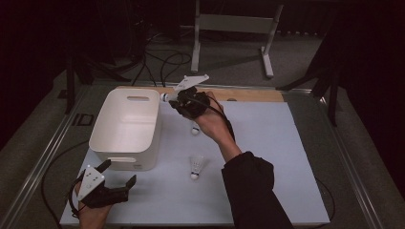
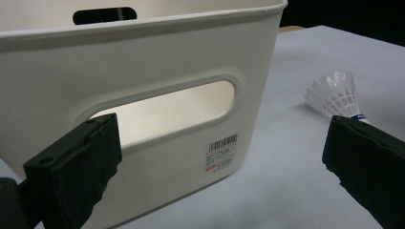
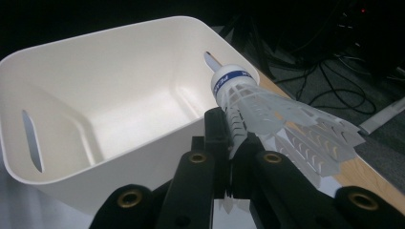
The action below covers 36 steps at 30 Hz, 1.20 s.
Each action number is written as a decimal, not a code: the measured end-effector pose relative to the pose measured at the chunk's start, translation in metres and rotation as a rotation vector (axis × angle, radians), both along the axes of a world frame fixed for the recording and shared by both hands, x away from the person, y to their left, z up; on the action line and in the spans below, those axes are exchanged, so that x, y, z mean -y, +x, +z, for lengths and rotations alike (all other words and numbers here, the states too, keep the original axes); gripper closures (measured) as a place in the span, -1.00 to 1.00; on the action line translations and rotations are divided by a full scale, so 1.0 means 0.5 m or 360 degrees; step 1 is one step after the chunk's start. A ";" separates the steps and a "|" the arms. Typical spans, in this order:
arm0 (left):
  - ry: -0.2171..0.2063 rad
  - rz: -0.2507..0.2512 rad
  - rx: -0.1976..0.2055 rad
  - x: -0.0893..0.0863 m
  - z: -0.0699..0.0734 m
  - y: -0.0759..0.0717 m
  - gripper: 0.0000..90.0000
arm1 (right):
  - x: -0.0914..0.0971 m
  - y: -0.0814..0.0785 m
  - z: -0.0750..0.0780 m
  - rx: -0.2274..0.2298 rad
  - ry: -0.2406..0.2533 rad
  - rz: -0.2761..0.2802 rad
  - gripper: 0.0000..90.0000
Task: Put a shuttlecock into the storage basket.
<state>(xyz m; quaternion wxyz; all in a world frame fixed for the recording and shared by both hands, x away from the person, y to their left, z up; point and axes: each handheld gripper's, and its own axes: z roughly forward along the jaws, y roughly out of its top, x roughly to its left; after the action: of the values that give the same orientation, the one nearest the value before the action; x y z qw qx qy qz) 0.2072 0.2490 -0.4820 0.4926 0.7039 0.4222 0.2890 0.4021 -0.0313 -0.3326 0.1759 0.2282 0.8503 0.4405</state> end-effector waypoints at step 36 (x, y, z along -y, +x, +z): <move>-0.0001 -0.0002 0.0001 0.000 0.000 0.000 -1.00 | -0.059 -0.010 0.015 0.0018 0.0043 0.0091 0.98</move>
<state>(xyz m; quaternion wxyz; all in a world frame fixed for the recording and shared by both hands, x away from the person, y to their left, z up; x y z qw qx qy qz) 0.2071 0.2492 -0.4821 0.4931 0.7039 0.4218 0.2888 0.3972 -0.0021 -0.3251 0.1651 0.2036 0.8494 0.4581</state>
